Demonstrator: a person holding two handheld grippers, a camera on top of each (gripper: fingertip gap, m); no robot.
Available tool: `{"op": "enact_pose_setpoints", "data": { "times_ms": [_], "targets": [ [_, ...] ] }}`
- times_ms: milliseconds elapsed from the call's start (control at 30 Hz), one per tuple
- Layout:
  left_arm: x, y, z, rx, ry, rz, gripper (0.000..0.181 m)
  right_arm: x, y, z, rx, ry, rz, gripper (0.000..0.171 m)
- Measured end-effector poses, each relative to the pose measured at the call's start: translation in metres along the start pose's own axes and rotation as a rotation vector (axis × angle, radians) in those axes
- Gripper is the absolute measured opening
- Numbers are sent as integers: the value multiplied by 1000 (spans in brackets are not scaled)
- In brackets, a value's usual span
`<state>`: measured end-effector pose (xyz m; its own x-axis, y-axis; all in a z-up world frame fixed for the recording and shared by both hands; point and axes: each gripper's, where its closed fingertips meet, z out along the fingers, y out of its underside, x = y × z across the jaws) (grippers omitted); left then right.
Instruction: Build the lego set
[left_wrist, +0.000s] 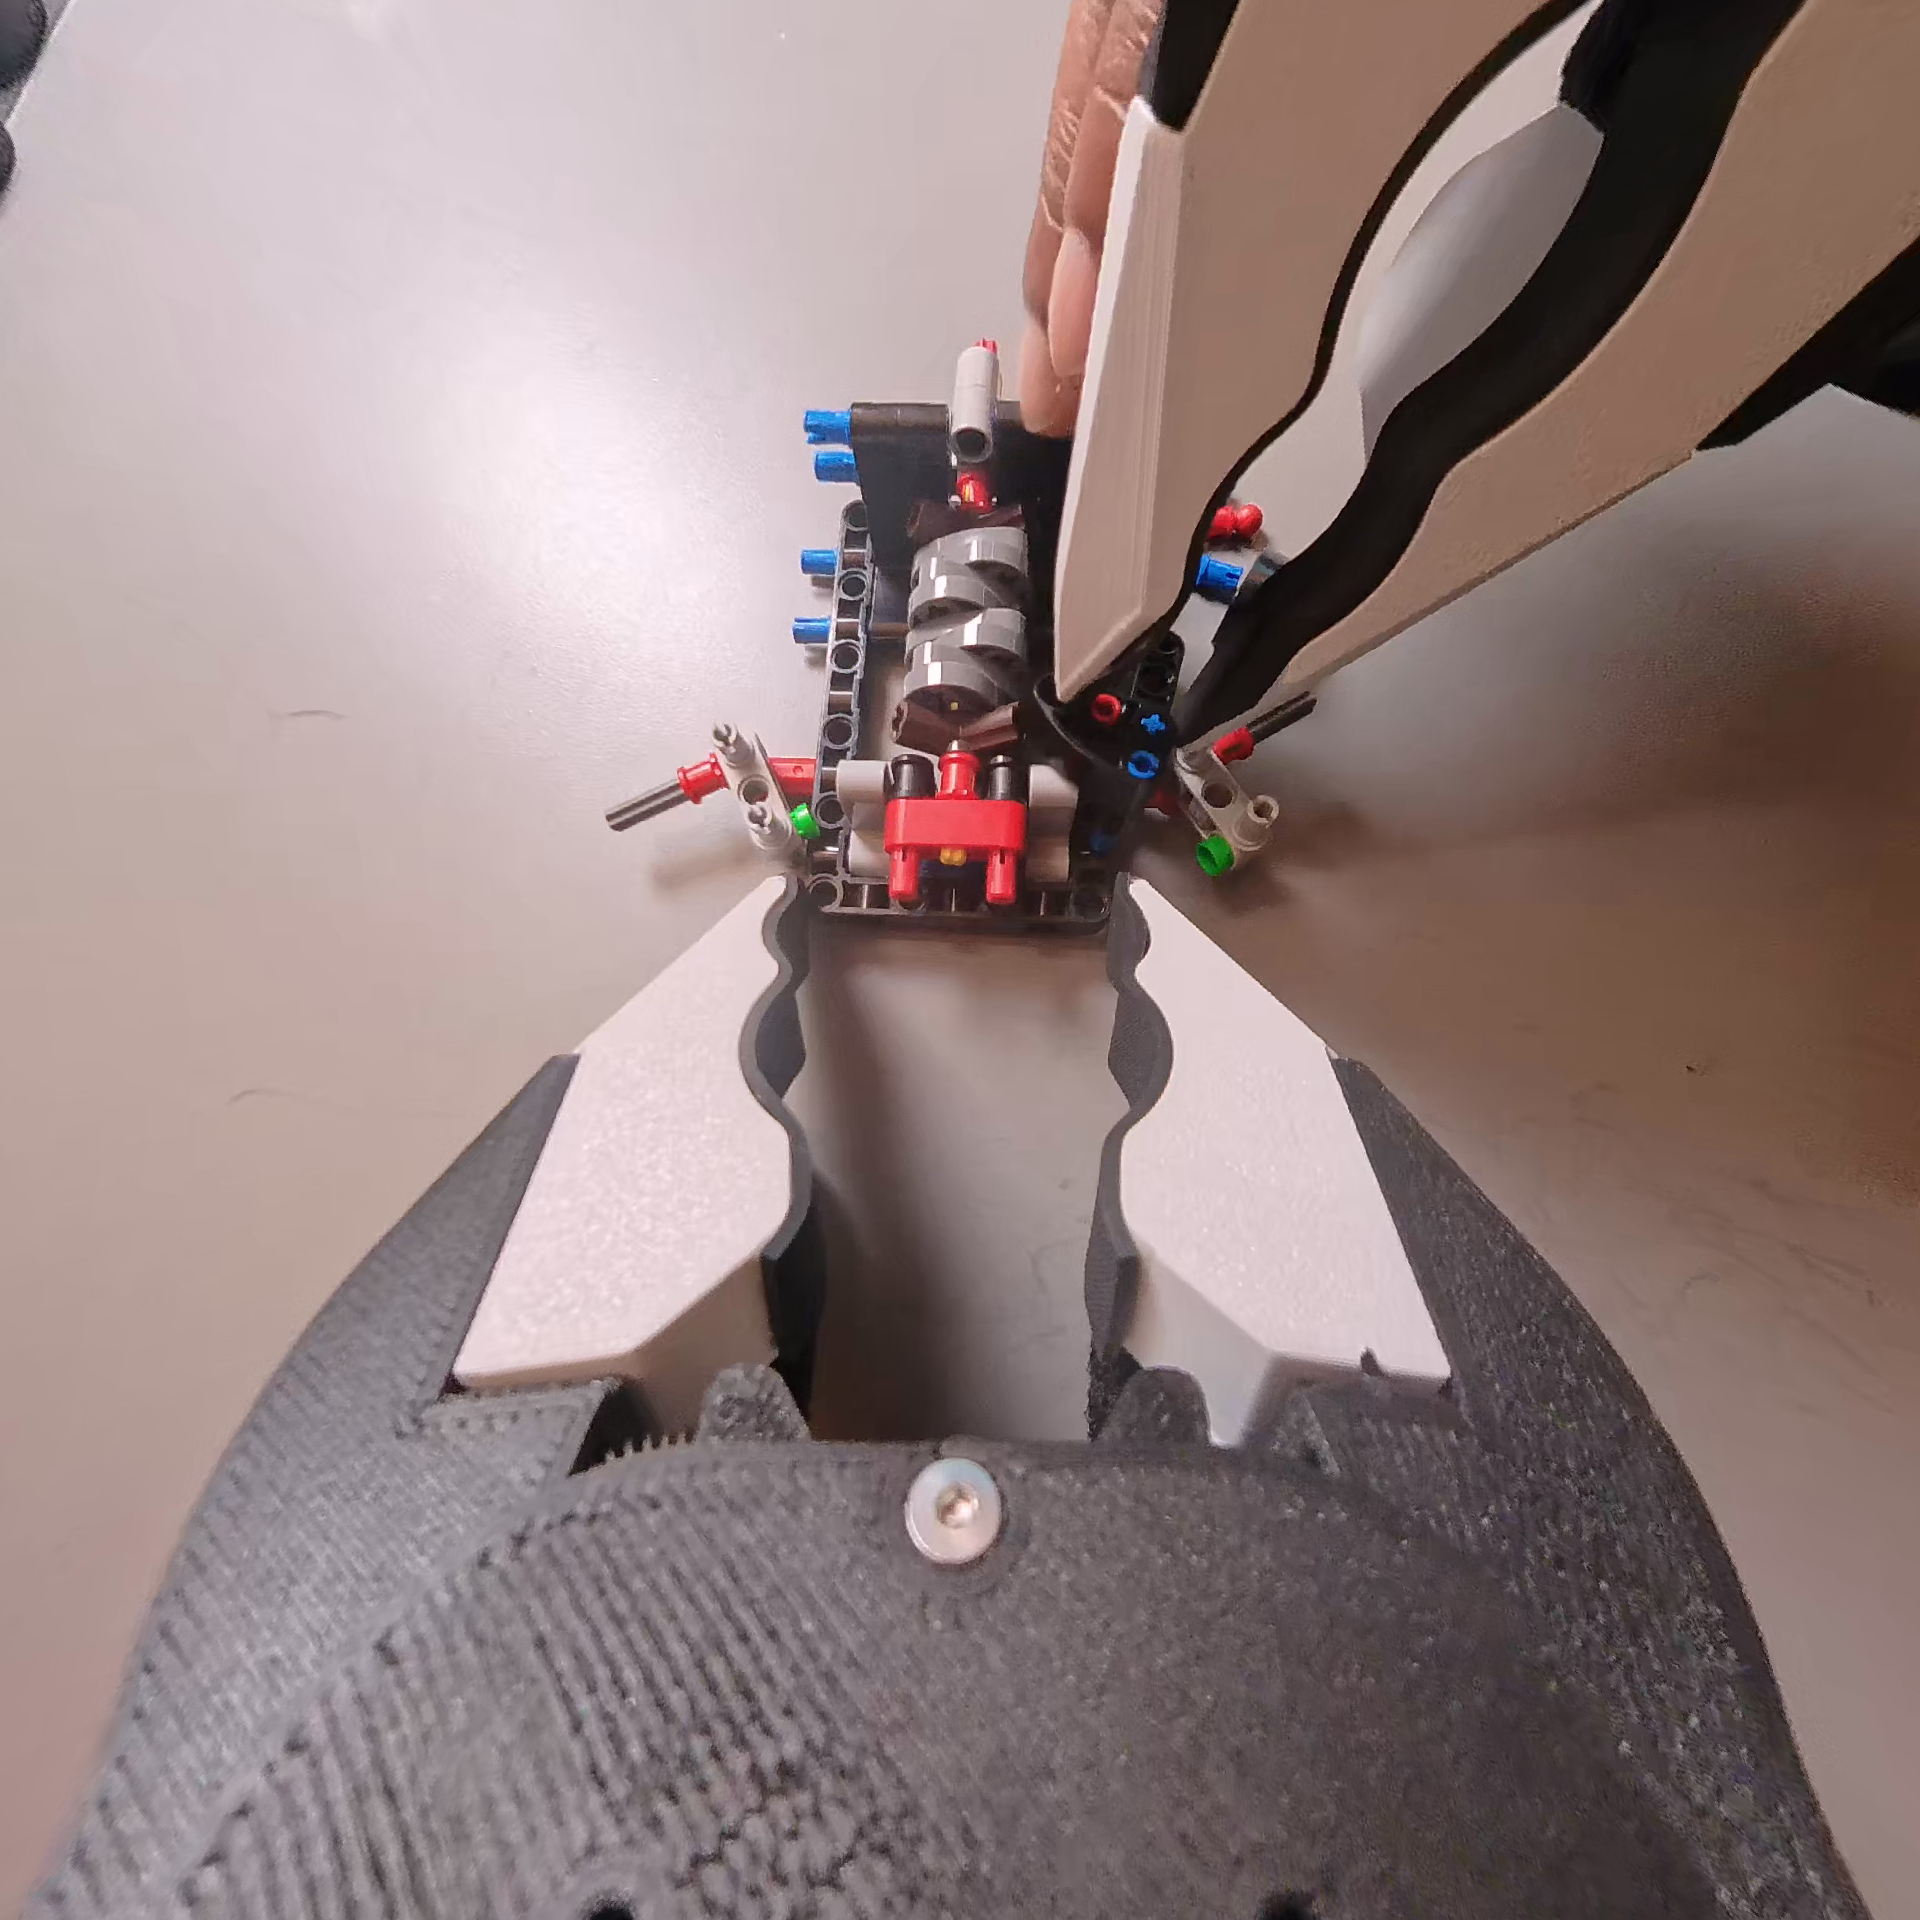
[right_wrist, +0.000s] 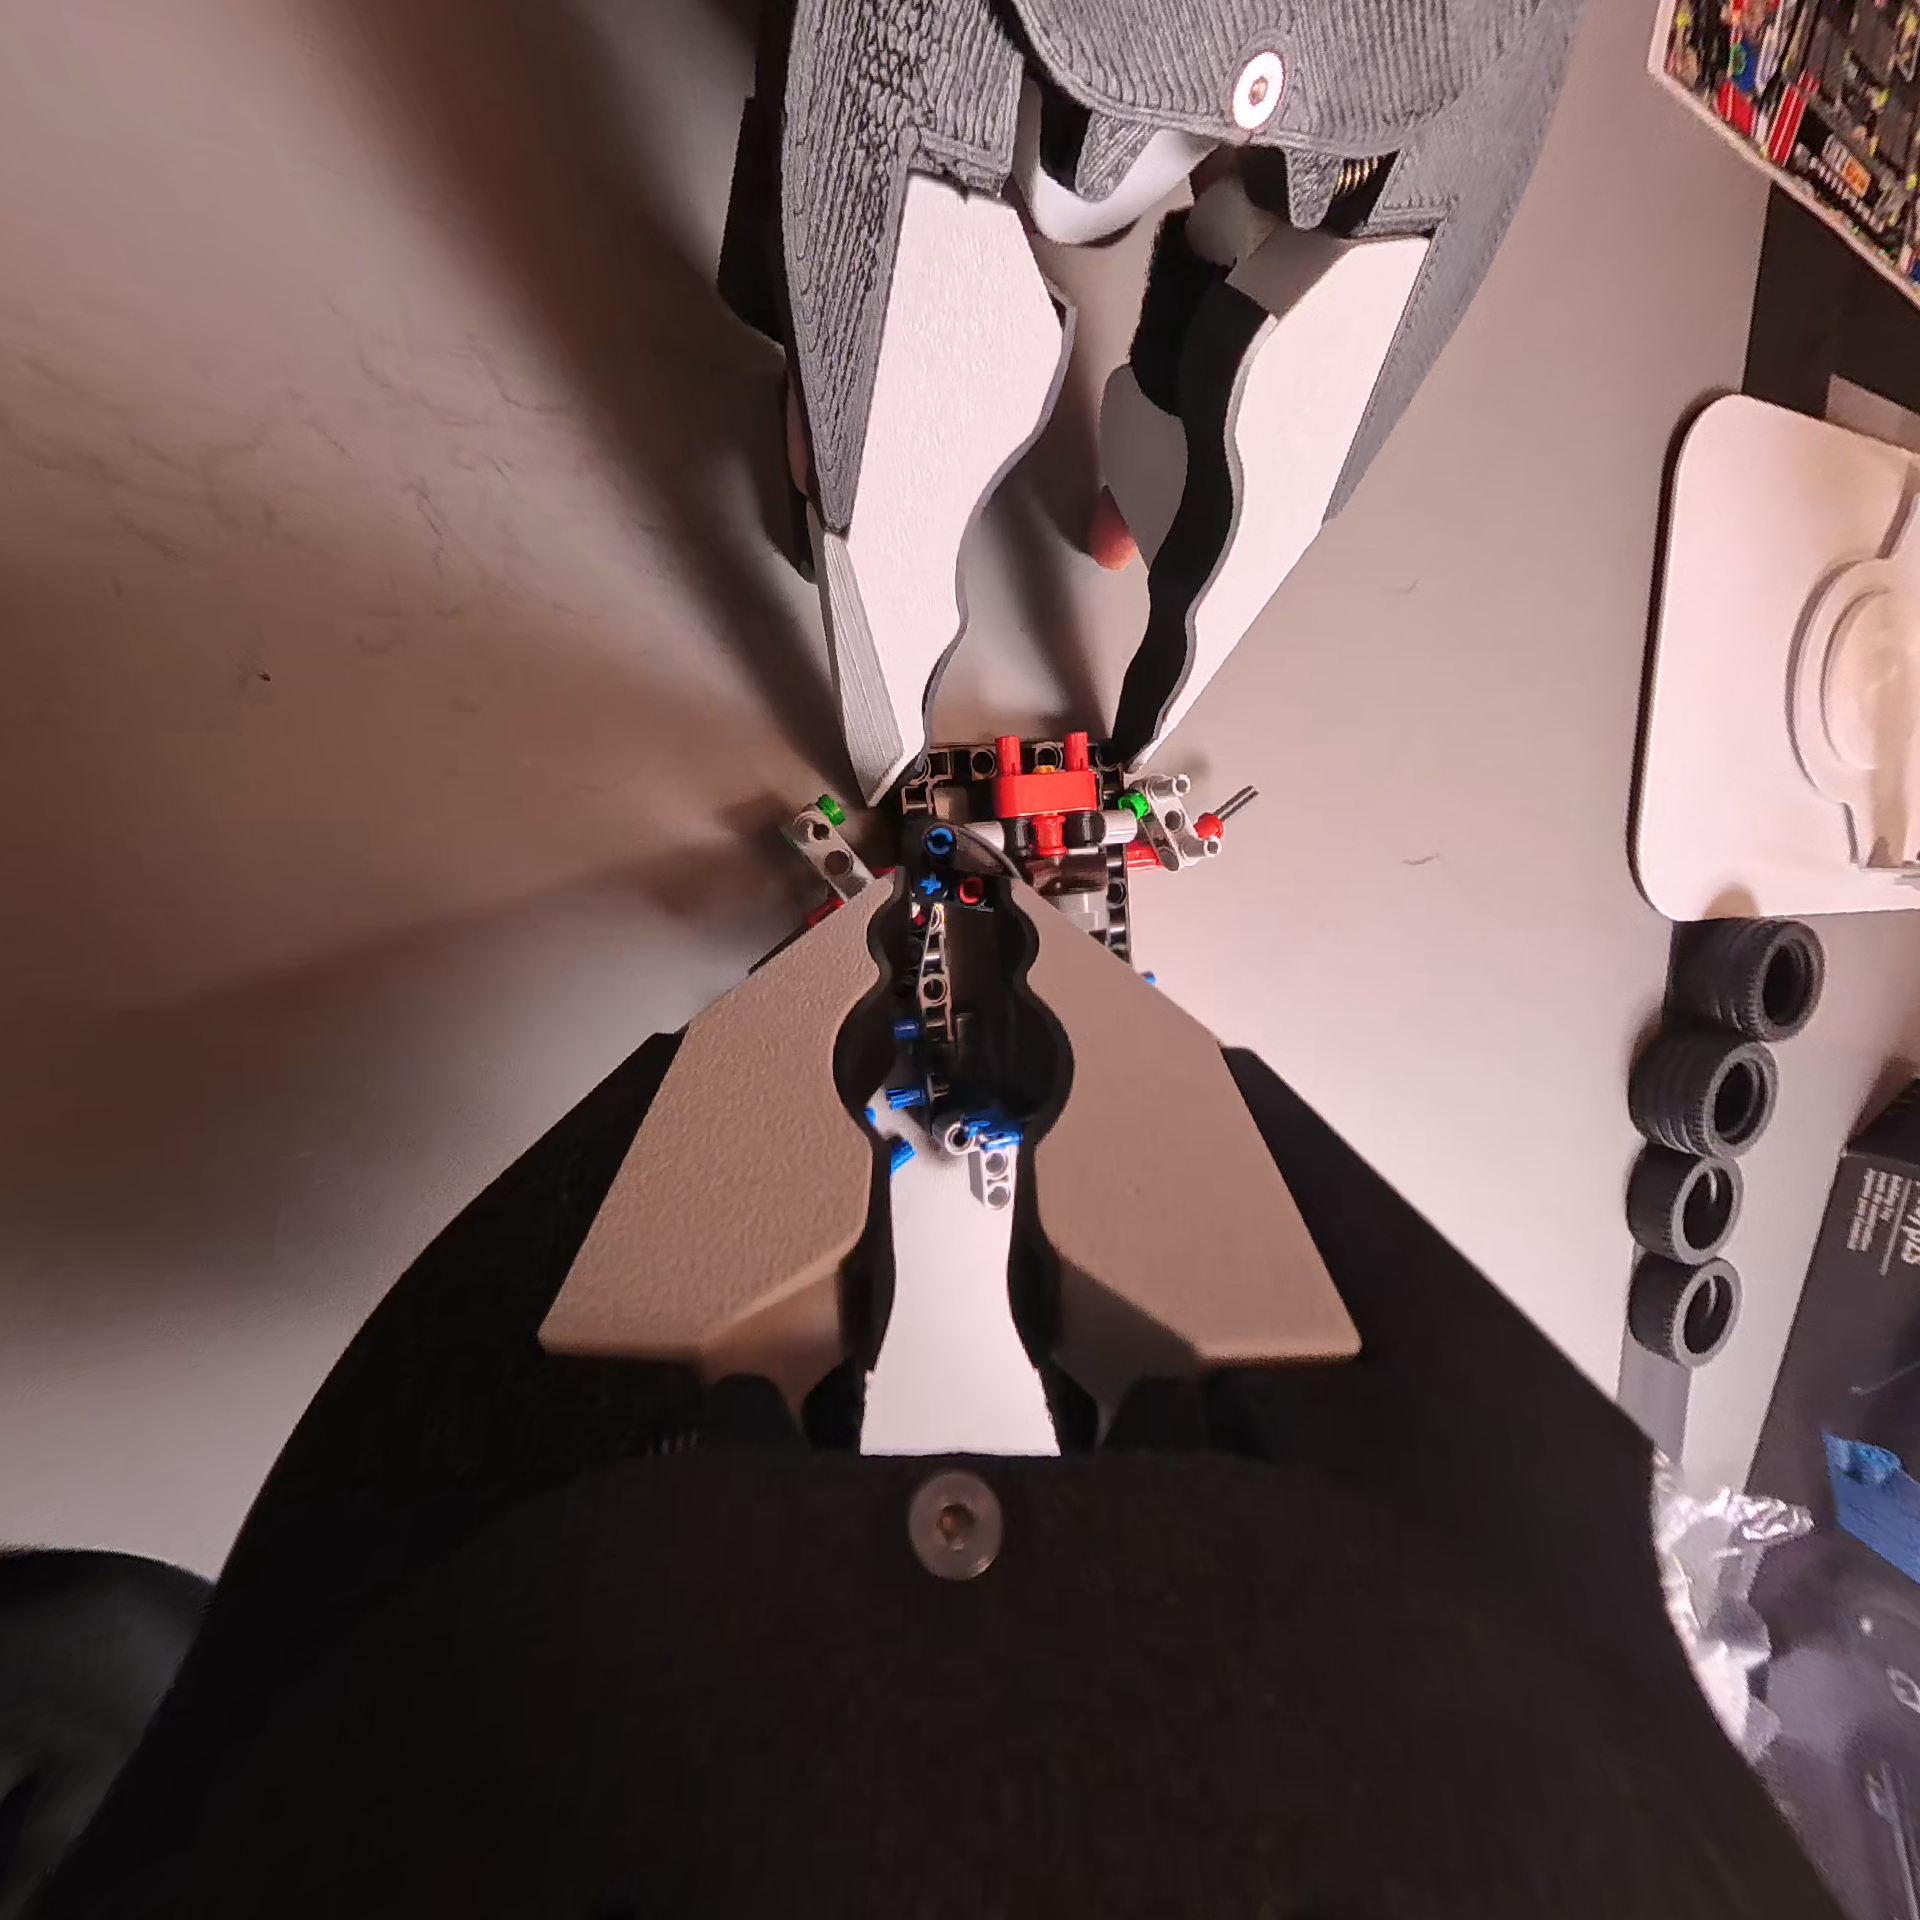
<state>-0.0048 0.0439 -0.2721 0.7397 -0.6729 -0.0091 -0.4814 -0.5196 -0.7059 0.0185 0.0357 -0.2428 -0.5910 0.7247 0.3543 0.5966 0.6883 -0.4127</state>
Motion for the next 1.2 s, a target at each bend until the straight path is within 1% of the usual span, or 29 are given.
{"op": "enact_pose_setpoints", "data": {
  "times_ms": [167, 400, 567, 767, 800, 1200],
  "targets": [
    [0, 0, 0, 0, 0, -10, 57, 2, 6, 0, -58, 28, 16, 12],
    [-1, 0, 0, 0, -11, -19, 57, 1, 7, 0, -80, 33, 17, 6],
    [-1, 0, 0, 1, -15, -19, 57, 0, 7, 1, -86, 28, 15, 6],
    [-1, 0, 0, 3, -15, -16, 57, 1, 8, 1, -91, 27, 2, 8],
    [-1, 0, 0, 3, -14, -15, 57, 2, 8, 2, -93, 27, 2, 11],
    [0, 0, 0, 6, -5, -4, 57, 3, 9, 4, -117, -35, -17, 18]
  ]
}}
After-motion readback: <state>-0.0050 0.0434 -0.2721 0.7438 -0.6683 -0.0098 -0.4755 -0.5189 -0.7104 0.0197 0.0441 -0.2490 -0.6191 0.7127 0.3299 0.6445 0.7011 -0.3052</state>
